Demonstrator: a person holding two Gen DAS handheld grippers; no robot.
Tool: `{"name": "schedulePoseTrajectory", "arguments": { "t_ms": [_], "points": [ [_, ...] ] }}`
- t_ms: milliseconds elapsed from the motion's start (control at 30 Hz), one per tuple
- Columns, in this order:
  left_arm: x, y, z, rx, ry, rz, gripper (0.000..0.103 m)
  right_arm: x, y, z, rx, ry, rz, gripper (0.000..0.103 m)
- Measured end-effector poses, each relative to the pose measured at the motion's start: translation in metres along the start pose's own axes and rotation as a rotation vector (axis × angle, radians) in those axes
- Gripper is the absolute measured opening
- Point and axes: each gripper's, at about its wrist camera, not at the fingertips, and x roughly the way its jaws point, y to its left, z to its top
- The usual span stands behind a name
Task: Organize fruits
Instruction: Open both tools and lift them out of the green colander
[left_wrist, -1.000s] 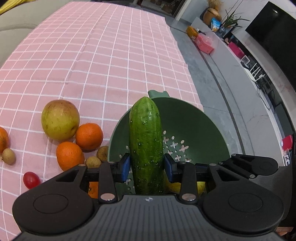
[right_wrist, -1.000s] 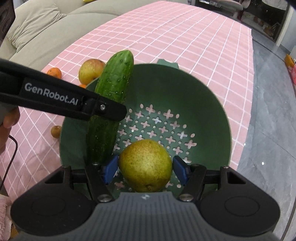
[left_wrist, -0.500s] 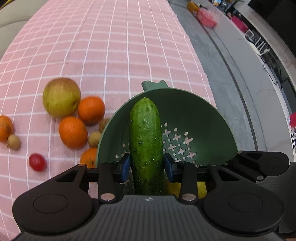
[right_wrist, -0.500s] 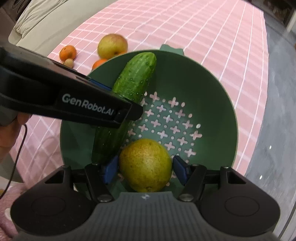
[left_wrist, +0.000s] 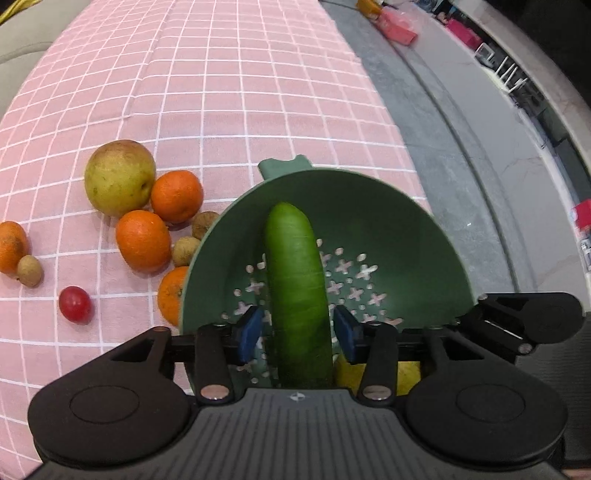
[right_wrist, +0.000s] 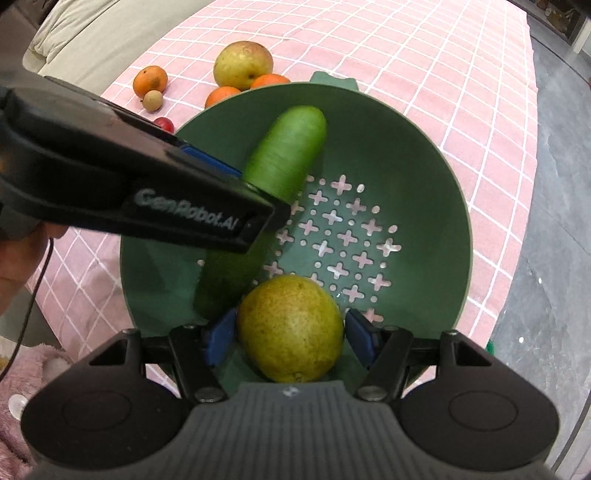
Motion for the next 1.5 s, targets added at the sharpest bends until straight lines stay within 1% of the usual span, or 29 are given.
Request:
{"name": "schedulePoseTrajectory", "arguments": {
  "t_ms": [167, 200, 233, 333, 400, 467, 533, 633, 767, 900, 1067, 1233, 1367, 1500],
  "points": [
    [-0.011, 0.001, -0.004, 0.009, -0.026, -0.003, 0.058, 0.005, 0.002, -0.003, 0.025, -0.002, -0.026, 0.066],
    [-0.015, 0.0, -0.005, 0.013, -0.034, -0.008, 0.059, 0.004, 0.003, -0.004, 0.028, -0.005, -0.035, 0.069],
    [-0.019, 0.0, -0.006, 0.016, -0.042, -0.015, 0.059, 0.002, 0.005, -0.005, 0.031, -0.012, -0.048, 0.072],
    [-0.034, -0.001, -0.008, 0.021, -0.072, -0.035, 0.059, -0.007, 0.008, -0.007, 0.037, -0.04, -0.077, 0.074],
    [-0.047, 0.0, -0.01, 0.02, -0.103, -0.043, 0.06, -0.015, 0.01, -0.007, 0.048, -0.067, -0.103, 0.078],
    [-0.06, 0.001, -0.012, 0.02, -0.139, -0.035, 0.061, -0.024, 0.013, -0.008, 0.064, -0.111, -0.13, 0.079],
    [-0.073, 0.004, -0.014, 0.02, -0.173, -0.021, 0.061, -0.034, 0.016, -0.009, 0.081, -0.158, -0.138, 0.079],
    [-0.089, 0.011, -0.017, 0.014, -0.226, -0.003, 0.061, -0.049, 0.022, -0.011, 0.125, -0.261, -0.139, 0.082],
    [-0.113, 0.023, -0.019, -0.013, -0.29, 0.02, 0.061, -0.064, 0.036, -0.012, 0.172, -0.382, -0.171, 0.082],
    [-0.138, 0.038, -0.02, -0.049, -0.363, 0.02, 0.061, -0.076, 0.057, -0.009, 0.205, -0.459, -0.184, 0.082],
    [-0.165, 0.06, -0.028, -0.093, -0.437, 0.056, 0.061, -0.085, 0.085, -0.006, 0.226, -0.544, -0.176, 0.082],
    [-0.181, 0.083, -0.042, -0.149, -0.488, 0.095, 0.062, -0.082, 0.105, 0.0, 0.255, -0.604, -0.135, 0.082],
    [-0.181, 0.103, -0.049, -0.21, -0.496, 0.094, 0.062, -0.078, 0.121, 0.009, 0.241, -0.61, -0.092, 0.082],
    [-0.173, 0.121, -0.055, -0.257, -0.483, 0.129, 0.062, -0.072, 0.134, 0.017, 0.228, -0.595, -0.036, 0.084]
  ]
}}
